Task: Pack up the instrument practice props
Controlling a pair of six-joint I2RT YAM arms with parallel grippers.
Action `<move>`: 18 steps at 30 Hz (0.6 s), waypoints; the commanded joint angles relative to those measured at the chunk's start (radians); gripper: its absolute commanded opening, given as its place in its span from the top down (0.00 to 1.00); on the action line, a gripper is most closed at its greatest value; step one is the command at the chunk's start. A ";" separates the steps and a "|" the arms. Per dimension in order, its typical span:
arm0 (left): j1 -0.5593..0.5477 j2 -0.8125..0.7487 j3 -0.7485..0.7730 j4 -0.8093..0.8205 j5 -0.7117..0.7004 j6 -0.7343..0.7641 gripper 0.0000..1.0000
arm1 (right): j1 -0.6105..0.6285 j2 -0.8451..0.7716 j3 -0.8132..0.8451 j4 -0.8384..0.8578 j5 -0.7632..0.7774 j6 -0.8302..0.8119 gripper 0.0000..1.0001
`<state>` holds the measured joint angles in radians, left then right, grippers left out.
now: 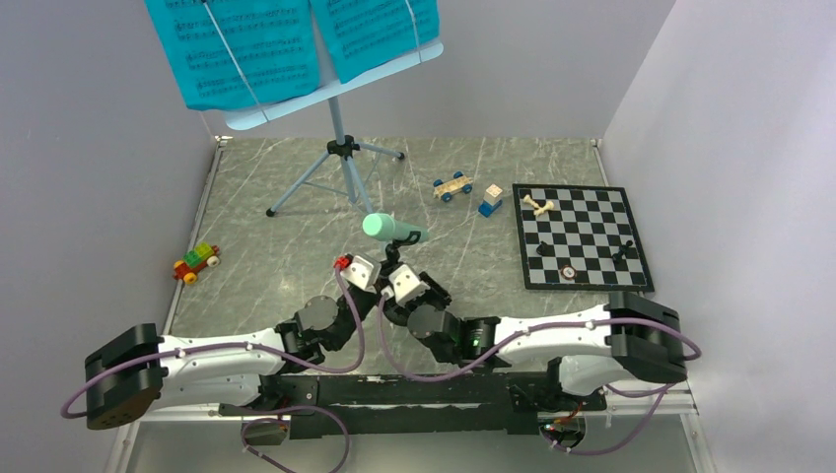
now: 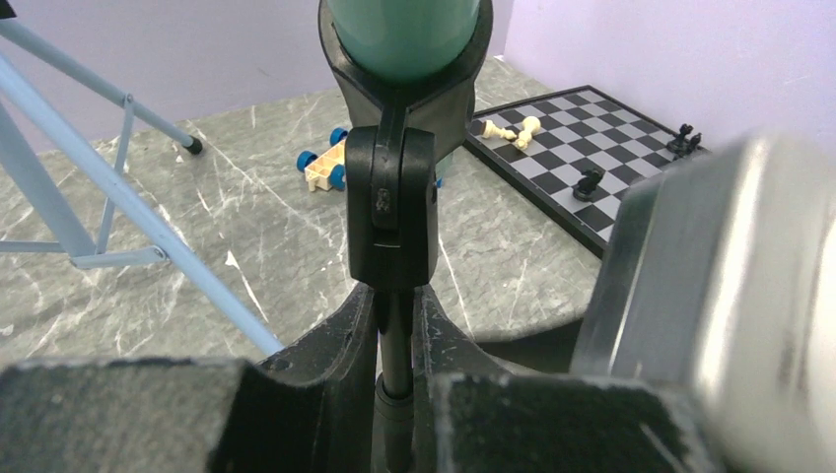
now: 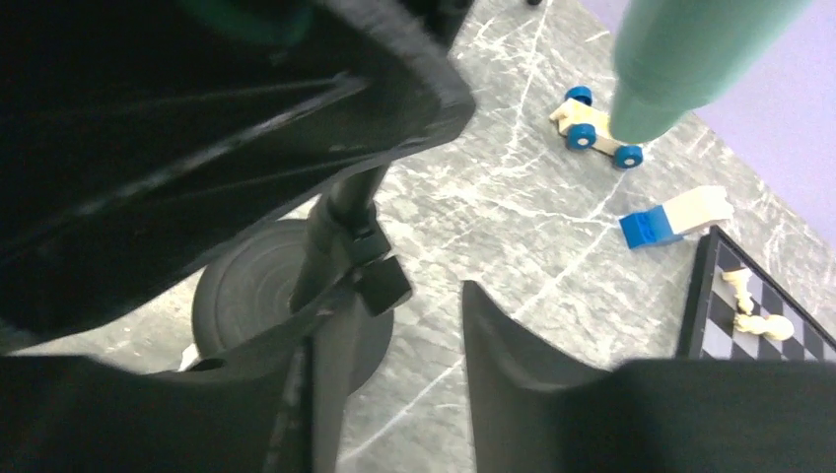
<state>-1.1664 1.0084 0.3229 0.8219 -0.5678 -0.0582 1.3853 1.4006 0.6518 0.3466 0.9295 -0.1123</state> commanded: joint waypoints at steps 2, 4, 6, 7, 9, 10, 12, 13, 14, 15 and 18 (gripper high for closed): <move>-0.002 0.036 -0.012 -0.157 -0.035 0.000 1.00 | -0.006 -0.137 0.062 -0.291 0.047 0.087 0.40; -0.002 0.039 -0.005 -0.161 -0.036 0.003 1.00 | -0.006 -0.183 0.071 -0.356 0.025 0.150 0.35; -0.003 0.042 -0.002 -0.155 -0.037 0.008 1.00 | -0.006 -0.237 0.070 -0.416 -0.009 0.213 0.33; -0.003 0.045 -0.001 -0.154 -0.035 0.010 1.00 | -0.006 -0.264 0.063 -0.438 -0.032 0.246 0.32; -0.003 0.057 0.002 -0.155 -0.036 0.011 1.00 | -0.007 -0.327 0.050 -0.471 -0.066 0.317 0.32; -0.003 0.064 0.001 -0.154 -0.035 0.012 1.00 | -0.008 -0.365 0.036 -0.481 -0.084 0.348 0.31; -0.003 0.084 0.003 -0.150 -0.030 0.013 1.00 | -0.013 -0.442 0.000 -0.486 -0.128 0.425 0.30; -0.003 0.094 0.005 -0.150 -0.025 0.012 1.00 | -0.021 -0.482 -0.020 -0.483 -0.153 0.454 0.29; -0.003 0.106 0.008 -0.147 -0.020 0.012 1.00 | -0.031 -0.517 -0.038 -0.479 -0.180 0.479 0.29; -0.003 0.118 0.011 -0.146 -0.012 0.013 1.00 | -0.041 -0.549 -0.054 -0.475 -0.201 0.500 0.28; -0.003 0.146 0.028 -0.162 0.008 0.000 1.00 | -0.066 -0.604 -0.077 -0.491 -0.222 0.536 0.27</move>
<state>-1.1690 1.1130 0.3397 0.7811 -0.5552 -0.0647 1.3457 0.8490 0.6033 -0.1078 0.7757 0.3077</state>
